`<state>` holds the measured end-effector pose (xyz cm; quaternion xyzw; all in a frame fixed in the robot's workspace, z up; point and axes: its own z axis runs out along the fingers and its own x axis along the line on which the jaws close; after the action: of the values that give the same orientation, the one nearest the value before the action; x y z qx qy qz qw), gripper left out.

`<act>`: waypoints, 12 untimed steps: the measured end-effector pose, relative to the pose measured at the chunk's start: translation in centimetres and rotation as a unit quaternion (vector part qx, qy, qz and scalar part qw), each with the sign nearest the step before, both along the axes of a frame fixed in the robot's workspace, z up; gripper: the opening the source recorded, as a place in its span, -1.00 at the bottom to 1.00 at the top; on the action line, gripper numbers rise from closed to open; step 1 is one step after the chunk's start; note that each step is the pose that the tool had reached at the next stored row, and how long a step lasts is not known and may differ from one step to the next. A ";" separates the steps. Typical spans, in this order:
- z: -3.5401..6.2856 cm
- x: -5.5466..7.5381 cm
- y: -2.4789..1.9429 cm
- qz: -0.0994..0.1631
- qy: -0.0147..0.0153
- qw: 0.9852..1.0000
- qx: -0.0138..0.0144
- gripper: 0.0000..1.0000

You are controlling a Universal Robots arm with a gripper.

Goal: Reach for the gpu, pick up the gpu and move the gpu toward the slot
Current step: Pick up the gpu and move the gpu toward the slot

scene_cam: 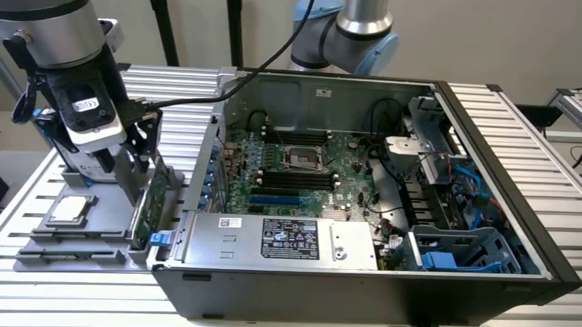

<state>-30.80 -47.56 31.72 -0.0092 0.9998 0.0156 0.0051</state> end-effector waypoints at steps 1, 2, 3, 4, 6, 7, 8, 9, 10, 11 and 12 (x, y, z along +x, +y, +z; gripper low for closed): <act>-0.18 0.0 -0.03 0.000 0.000 1.000 0.000 0.08; -0.36 0.0 -0.06 0.000 0.000 1.000 0.000 0.08; -0.54 0.0 -0.09 0.000 0.000 1.000 0.000 0.08; -0.73 0.0 -0.13 0.000 0.000 1.000 0.000 0.08; -1.08 0.0 -0.18 0.000 0.000 1.000 0.000 0.08; -1.27 0.0 -0.19 0.000 0.000 1.000 0.000 0.08; -1.46 0.0 -0.20 0.000 0.000 1.000 0.000 0.08; -1.63 0.0 -0.21 0.000 0.000 1.000 0.000 0.08; -1.82 0.0 -0.21 0.000 0.000 1.000 0.000 0.08; -2.00 0.0 -0.21 0.000 0.000 1.000 0.000 0.08; -2.18 0.0 -0.21 0.000 0.000 1.000 0.000 0.08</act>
<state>-30.80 -47.77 29.54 -0.0091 0.9998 0.0156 0.0051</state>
